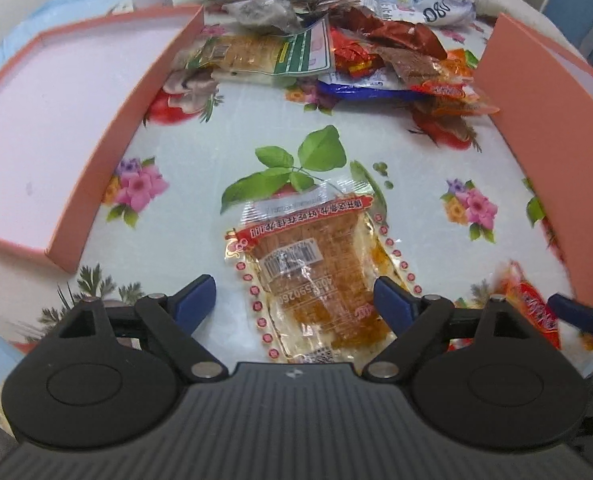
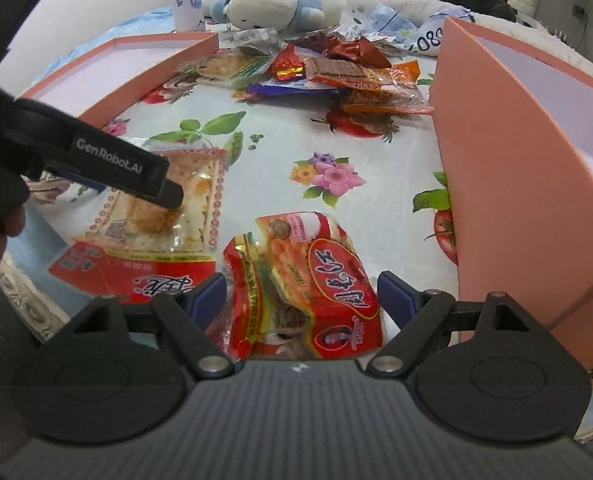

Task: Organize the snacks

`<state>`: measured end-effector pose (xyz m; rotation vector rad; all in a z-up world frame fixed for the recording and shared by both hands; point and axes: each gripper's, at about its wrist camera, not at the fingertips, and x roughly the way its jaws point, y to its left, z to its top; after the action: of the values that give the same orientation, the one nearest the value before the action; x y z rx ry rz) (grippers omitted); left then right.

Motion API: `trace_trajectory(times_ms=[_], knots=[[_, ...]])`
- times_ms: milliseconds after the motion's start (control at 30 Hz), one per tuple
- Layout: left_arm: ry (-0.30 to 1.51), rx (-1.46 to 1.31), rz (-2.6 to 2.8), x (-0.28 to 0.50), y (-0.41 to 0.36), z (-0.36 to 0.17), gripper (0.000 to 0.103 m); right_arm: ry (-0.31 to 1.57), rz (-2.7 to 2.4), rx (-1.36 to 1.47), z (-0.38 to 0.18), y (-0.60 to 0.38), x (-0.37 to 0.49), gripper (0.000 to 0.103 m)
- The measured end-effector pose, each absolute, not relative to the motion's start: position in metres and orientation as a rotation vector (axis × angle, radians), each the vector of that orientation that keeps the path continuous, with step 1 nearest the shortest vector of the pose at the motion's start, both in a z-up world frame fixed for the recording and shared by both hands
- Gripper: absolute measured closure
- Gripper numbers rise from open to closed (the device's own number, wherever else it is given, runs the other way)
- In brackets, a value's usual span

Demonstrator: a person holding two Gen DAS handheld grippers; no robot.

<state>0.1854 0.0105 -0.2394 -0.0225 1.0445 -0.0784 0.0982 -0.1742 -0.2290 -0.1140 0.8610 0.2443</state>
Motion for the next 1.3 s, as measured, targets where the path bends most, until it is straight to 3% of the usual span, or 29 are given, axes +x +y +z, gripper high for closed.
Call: trace_trajectory(times_ms=[167, 300, 400, 500, 567, 833, 1300], knots=[[1.03, 0.002, -0.099, 0.183, 0.005, -0.238, 0.032, 0.861, 0.267, -0.099, -0.232, -0.175, 0.102, 0.016], [1.02, 0.003, -0.118, 0.181, -0.002, -0.235, 0.05, 0.858, 0.27, -0.096, -0.229, -0.173, 0.104, 0.032], [1.011, -0.004, -0.112, 0.18, -0.003, -0.234, 0.059, 0.853, 0.27, -0.094, -0.227, -0.173, 0.103, 0.043], [1.003, -0.037, -0.103, 0.179, 0.002, -0.229, 0.076, 0.856, 0.262, -0.084, -0.223, -0.176, 0.102, 0.047], [1.008, -0.081, -0.102, 0.179, 0.009, -0.226, 0.081, 0.855, 0.253, -0.066, -0.221, -0.178, 0.101, 0.047], [0.96, -0.129, -0.094, 0.163, 0.019, -0.199, 0.085, 0.781, 0.231, -0.019, -0.184, -0.186, 0.086, 0.047], [0.808, -0.176, -0.153, 0.116, 0.015, -0.104, 0.086, 0.593, 0.151, 0.042, -0.092, -0.207, 0.048, 0.047]])
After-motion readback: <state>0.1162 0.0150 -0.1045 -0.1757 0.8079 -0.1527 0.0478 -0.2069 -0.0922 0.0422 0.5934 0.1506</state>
